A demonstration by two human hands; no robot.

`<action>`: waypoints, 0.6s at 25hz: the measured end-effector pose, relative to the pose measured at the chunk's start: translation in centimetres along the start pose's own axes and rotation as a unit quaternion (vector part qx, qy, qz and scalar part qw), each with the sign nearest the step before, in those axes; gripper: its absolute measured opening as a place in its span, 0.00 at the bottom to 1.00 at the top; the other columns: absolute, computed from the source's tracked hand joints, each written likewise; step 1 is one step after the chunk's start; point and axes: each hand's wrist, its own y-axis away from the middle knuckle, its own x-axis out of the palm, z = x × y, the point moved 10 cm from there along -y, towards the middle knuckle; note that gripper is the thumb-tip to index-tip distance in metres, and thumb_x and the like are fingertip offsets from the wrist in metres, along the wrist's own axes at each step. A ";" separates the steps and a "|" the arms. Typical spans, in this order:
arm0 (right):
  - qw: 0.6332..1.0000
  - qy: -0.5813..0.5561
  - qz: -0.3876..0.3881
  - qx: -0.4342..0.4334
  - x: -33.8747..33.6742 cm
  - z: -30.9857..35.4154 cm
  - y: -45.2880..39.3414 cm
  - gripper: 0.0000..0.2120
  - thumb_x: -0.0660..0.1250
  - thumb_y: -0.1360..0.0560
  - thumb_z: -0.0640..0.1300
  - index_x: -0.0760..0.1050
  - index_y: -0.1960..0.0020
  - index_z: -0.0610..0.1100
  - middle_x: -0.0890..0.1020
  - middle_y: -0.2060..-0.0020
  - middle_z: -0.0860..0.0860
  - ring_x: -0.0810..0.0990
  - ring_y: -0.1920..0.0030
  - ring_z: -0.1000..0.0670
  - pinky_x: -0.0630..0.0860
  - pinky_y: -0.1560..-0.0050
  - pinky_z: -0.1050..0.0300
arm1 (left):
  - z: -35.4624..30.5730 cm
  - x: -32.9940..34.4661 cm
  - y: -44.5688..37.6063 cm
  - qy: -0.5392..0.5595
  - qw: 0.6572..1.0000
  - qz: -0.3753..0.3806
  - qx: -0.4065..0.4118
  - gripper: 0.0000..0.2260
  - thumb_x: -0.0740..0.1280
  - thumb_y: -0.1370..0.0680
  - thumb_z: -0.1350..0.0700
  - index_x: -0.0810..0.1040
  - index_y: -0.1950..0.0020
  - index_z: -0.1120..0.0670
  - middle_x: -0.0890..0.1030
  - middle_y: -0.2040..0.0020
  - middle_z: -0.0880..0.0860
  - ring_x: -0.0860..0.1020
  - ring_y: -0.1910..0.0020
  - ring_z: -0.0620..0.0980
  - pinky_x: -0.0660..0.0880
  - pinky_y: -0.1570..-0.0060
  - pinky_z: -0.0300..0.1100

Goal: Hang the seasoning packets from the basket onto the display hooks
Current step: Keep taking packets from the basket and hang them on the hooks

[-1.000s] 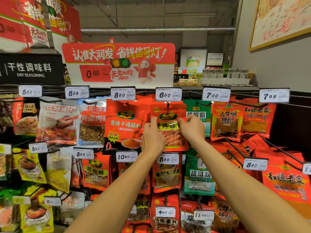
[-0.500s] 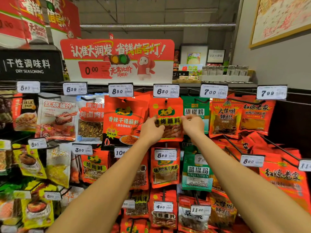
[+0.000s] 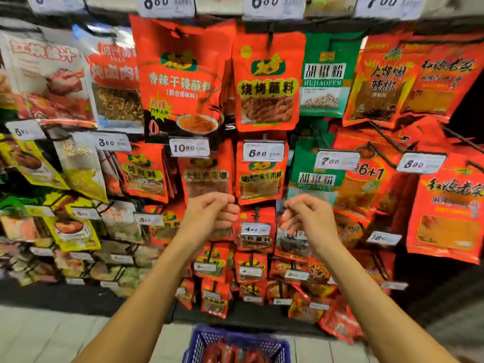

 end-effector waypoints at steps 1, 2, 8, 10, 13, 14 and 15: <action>0.999 0.008 0.002 0.041 0.2 -3.9 0.7 0.12 0.63 0.20 0.34 0.78 0.62 0.40 0.80 0.74 0.45 0.78 0.77 0.48 0.72 0.78 0.61 | 4.2 -0.3 0.4 0.006 0.999 -0.004 -0.048 0.10 0.62 0.17 0.58 0.83 0.51 0.56 0.87 0.60 0.55 0.83 0.65 0.48 0.81 0.64 0.40; 0.996 0.017 0.005 0.082 0.3 -7.9 1.6 0.13 0.63 0.20 0.34 0.78 0.62 0.41 0.80 0.74 0.45 0.78 0.77 0.48 0.72 0.78 0.61 | 8.4 -0.6 1.1 0.009 0.995 -0.008 -0.097 0.10 0.62 0.17 0.59 0.82 0.52 0.57 0.86 0.60 0.55 0.83 0.65 0.48 0.80 0.63 0.41; 0.943 0.081 -0.011 0.323 0.0 -34.7 10.1 0.12 0.64 0.21 0.36 0.78 0.63 0.41 0.81 0.74 0.44 0.78 0.77 0.47 0.74 0.75 0.59 | 34.6 -4.3 8.7 -0.003 0.928 -0.081 -0.362 0.10 0.62 0.18 0.62 0.79 0.57 0.54 0.79 0.64 0.54 0.75 0.72 0.48 0.71 0.75 0.36; 0.908 0.141 -0.011 0.396 -0.5 -45.4 14.9 0.13 0.66 0.23 0.38 0.80 0.66 0.43 0.81 0.71 0.42 0.79 0.71 0.45 0.79 0.68 0.50 | 43.8 -5.5 12.1 -0.017 0.891 -0.098 -0.443 0.10 0.62 0.20 0.63 0.78 0.58 0.54 0.79 0.67 0.53 0.74 0.74 0.47 0.67 0.73 0.35; 0.857 0.200 0.004 0.475 -0.4 -59.6 21.4 0.13 0.66 0.23 0.39 0.80 0.64 0.36 0.82 0.66 0.34 0.79 0.64 0.41 0.79 0.55 0.37 | 57.0 -7.0 15.6 -0.011 0.845 -0.108 -0.524 0.11 0.63 0.19 0.61 0.77 0.61 0.54 0.80 0.71 0.50 0.76 0.73 0.47 0.70 0.72 0.33; 0.846 0.215 0.006 0.488 -0.5 -63.9 23.1 0.14 0.65 0.23 0.39 0.79 0.65 0.35 0.81 0.67 0.34 0.79 0.65 0.42 0.79 0.56 0.38 | 60.7 -7.6 16.1 -0.019 0.834 -0.110 -0.541 0.10 0.63 0.19 0.61 0.76 0.60 0.54 0.80 0.69 0.51 0.77 0.71 0.48 0.73 0.70 0.34; 0.832 0.229 0.014 0.505 -0.4 -67.5 24.3 0.15 0.65 0.23 0.39 0.78 0.67 0.37 0.81 0.68 0.34 0.79 0.66 0.42 0.78 0.58 0.40 | 63.9 -8.4 16.5 -0.034 0.830 -0.103 -0.547 0.09 0.64 0.19 0.61 0.77 0.59 0.53 0.81 0.67 0.50 0.79 0.70 0.48 0.76 0.66 0.37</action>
